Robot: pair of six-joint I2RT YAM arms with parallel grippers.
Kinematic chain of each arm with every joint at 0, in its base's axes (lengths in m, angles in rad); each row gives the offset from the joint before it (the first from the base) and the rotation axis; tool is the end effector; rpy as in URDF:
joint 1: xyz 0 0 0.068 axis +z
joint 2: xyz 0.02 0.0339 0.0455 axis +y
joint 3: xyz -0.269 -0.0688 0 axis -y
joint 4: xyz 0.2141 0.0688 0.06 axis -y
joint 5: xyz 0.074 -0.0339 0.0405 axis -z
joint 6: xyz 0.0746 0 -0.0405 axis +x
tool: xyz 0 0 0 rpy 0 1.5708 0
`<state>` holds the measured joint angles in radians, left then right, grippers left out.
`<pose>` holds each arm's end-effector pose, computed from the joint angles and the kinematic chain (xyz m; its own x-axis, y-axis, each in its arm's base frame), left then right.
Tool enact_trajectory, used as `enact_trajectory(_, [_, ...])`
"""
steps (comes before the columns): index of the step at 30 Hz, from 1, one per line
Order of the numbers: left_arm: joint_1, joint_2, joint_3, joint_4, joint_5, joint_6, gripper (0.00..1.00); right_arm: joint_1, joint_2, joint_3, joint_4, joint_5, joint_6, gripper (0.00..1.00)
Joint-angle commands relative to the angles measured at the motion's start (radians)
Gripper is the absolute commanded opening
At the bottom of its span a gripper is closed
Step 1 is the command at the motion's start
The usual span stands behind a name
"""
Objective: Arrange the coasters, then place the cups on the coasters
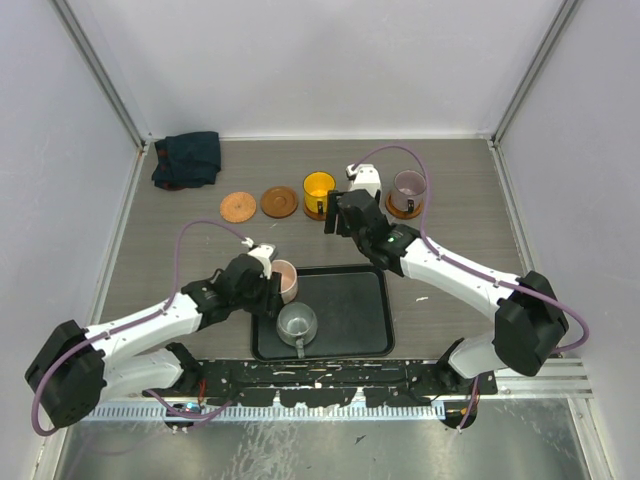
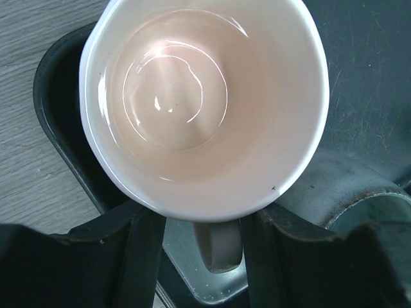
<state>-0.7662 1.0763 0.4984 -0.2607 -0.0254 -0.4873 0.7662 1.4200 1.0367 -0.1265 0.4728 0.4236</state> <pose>0.1481 -0.1399 0.1731 -0.7924 0.1129 -0.5995 0.3508 0.8883 -0.2963 0.2564 0.1996 0.2865 -0.4566 0.0685 -0.8870 -0.1571 0.9751 0.1562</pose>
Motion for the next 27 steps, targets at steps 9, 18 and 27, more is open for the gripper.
enact_trajectory(9, [0.000,0.039,0.002,0.046,-0.058,-0.004,0.34,0.018,-0.057,-0.030,0.054,-0.003,0.021,0.72])
enact_trajectory(18, [-0.030,0.006,0.047,0.026,-0.100,0.031,0.17,0.023,-0.074,-0.053,0.071,0.000,0.023,0.72])
enact_trajectory(27, [-0.054,-0.051,0.112,-0.011,-0.159,0.068,0.05,0.026,-0.085,-0.080,0.079,0.007,0.024,0.72])
